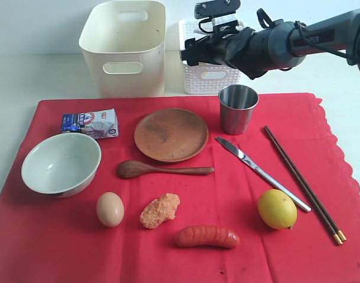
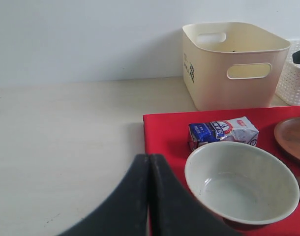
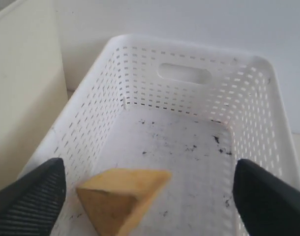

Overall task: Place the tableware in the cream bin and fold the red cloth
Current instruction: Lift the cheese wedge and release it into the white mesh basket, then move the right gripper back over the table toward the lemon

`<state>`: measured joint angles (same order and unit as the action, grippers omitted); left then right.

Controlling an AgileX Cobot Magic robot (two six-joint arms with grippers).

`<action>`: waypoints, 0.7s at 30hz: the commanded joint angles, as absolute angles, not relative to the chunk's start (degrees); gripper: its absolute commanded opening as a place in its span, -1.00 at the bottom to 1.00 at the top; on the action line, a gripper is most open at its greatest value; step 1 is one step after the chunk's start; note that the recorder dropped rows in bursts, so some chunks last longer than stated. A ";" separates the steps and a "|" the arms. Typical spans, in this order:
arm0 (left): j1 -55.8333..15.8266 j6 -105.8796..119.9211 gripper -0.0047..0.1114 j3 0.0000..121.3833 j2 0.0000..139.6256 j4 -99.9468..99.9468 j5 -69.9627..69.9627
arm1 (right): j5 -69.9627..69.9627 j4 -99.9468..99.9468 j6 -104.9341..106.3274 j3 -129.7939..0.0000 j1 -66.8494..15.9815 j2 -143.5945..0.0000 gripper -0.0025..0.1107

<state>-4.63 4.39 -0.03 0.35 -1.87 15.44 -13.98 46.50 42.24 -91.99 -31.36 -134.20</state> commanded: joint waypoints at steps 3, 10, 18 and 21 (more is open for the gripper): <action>-4.58 4.24 -0.90 0.00 0.00 -2.44 15.29 | -13.92 46.41 41.97 -92.60 -31.33 -132.37 0.60; -4.58 4.24 -0.90 0.00 0.00 -2.44 15.29 | -6.52 46.41 41.97 -92.60 -31.33 -123.30 0.51; -4.58 4.24 -0.90 0.00 0.00 -2.44 15.29 | 11.69 46.05 42.35 -92.45 -31.33 -112.29 0.12; -4.58 4.24 -0.90 0.00 0.00 -2.44 15.29 | 17.63 45.89 41.91 -92.34 -31.33 -110.43 -0.22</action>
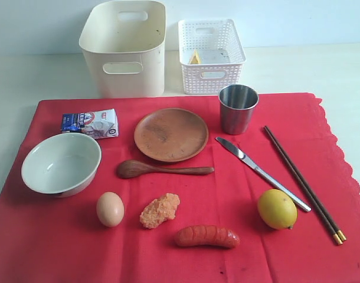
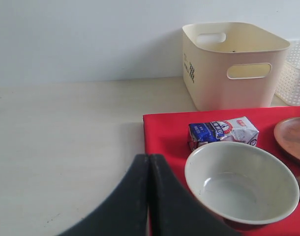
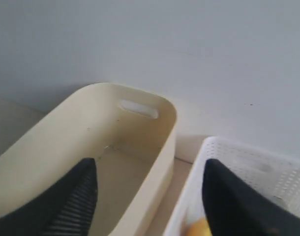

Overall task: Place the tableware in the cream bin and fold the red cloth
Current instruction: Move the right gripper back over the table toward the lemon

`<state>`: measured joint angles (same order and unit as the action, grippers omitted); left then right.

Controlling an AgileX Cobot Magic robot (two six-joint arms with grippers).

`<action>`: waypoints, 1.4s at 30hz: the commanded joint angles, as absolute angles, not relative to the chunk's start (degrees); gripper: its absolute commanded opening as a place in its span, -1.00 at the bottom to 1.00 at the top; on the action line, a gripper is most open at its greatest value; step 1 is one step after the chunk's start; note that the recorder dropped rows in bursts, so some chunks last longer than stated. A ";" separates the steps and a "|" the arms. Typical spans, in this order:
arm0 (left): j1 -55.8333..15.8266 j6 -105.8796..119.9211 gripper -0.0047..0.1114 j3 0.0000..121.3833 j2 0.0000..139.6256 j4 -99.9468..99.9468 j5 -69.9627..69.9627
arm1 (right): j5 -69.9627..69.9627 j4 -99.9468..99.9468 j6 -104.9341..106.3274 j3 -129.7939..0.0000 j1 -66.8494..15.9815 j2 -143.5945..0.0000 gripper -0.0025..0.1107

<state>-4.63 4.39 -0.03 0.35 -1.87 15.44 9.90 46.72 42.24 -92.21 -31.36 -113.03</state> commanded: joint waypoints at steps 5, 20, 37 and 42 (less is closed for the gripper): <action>-4.58 4.24 -0.90 0.00 0.00 -2.44 15.29 | 21.25 45.89 40.30 -89.05 -31.33 -106.63 -0.64; -4.58 4.24 -0.90 0.00 0.00 -2.44 15.29 | 10.99 45.89 40.68 -59.30 -31.33 -86.80 -0.96; -4.58 4.24 -0.90 0.00 0.00 -2.44 15.29 | 17.86 49.49 47.82 -41.19 -31.45 -78.46 -0.96; -4.58 4.24 -0.90 0.00 0.00 -2.44 15.29 | 16.35 50.93 51.45 -38.56 -36.00 -78.46 -0.96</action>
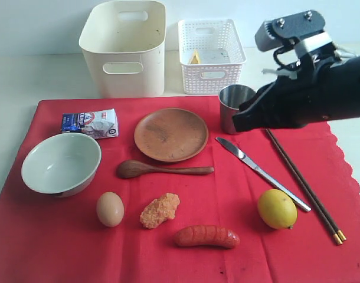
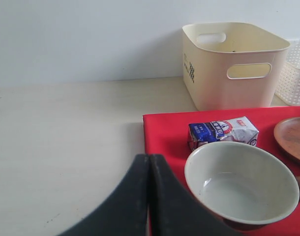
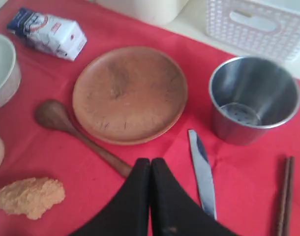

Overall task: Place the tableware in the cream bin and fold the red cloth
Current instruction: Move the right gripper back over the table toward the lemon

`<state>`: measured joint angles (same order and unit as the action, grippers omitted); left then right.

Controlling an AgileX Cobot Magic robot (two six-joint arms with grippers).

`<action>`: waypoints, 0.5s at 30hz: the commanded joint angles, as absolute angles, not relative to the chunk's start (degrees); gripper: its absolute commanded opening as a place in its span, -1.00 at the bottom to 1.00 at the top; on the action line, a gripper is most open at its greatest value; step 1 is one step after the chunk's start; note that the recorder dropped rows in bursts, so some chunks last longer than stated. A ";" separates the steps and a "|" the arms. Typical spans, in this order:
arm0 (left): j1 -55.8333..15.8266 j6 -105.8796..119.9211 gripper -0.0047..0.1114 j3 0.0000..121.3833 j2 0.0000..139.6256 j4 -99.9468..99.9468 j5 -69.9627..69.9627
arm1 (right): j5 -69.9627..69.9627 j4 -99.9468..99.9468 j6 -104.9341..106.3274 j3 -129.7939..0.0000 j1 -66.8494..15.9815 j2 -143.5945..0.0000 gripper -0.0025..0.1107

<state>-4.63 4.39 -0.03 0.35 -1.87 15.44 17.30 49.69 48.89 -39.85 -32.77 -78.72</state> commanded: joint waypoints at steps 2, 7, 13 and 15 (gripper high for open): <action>-4.58 4.24 -0.90 0.00 0.00 -2.44 15.29 | 16.05 50.93 51.45 -38.67 -38.25 -78.46 -0.96; -4.58 4.24 -0.90 0.00 0.00 -2.44 15.29 | 13.56 50.76 51.45 -38.67 -42.36 -78.75 -0.96; -4.58 4.24 -0.90 0.00 0.00 -2.44 15.29 | 11.17 50.69 53.39 -38.67 -42.65 -78.85 -0.96; -4.58 4.24 -0.90 0.00 0.00 -2.44 15.29 | 11.17 50.69 53.39 -38.67 -42.65 -78.85 -0.96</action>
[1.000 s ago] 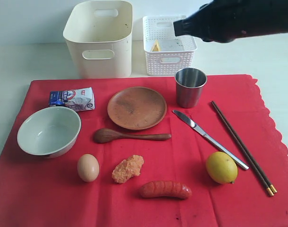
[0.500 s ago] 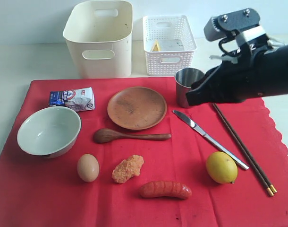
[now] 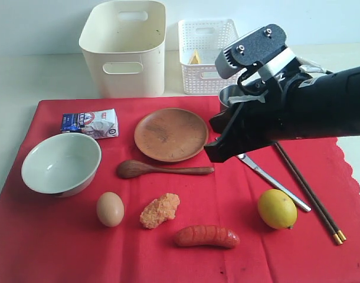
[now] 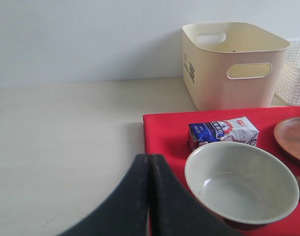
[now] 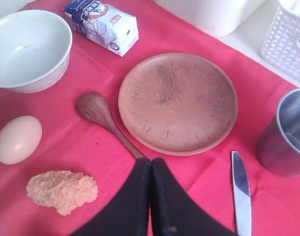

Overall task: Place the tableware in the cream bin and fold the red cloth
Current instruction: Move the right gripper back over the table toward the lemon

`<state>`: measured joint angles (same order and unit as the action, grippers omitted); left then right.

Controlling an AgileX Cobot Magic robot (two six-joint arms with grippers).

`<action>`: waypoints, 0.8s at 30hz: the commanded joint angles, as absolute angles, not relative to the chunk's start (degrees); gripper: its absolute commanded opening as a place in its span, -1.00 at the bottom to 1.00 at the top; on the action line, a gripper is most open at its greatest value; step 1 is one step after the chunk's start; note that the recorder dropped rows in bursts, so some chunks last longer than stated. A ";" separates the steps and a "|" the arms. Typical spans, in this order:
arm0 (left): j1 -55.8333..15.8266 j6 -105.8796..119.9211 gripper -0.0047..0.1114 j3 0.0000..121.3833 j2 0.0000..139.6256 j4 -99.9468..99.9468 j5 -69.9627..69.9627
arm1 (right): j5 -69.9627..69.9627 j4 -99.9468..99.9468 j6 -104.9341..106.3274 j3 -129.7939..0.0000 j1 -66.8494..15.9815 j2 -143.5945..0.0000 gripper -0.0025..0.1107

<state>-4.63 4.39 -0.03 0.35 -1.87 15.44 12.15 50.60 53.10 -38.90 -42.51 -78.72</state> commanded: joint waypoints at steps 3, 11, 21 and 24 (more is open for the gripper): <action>-4.58 4.24 -0.90 0.00 0.00 -2.44 15.29 | 11.17 50.71 53.39 -38.67 -42.65 -78.85 -0.95; -4.58 4.24 -0.90 0.00 0.00 -2.44 15.29 | 13.85 50.48 52.03 -38.67 -42.65 -76.83 -0.46; -4.58 4.24 -0.90 0.00 0.00 -2.44 15.29 | 25.69 42.32 41.54 -38.67 -42.65 -69.28 0.05; -4.58 4.24 -0.90 0.00 0.00 -2.44 15.29 | 29.31 36.17 32.00 -38.67 -42.65 -68.86 0.05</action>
<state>-4.63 4.39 -0.03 0.35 -1.87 15.44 25.96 41.92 39.97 -38.90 -42.56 -69.48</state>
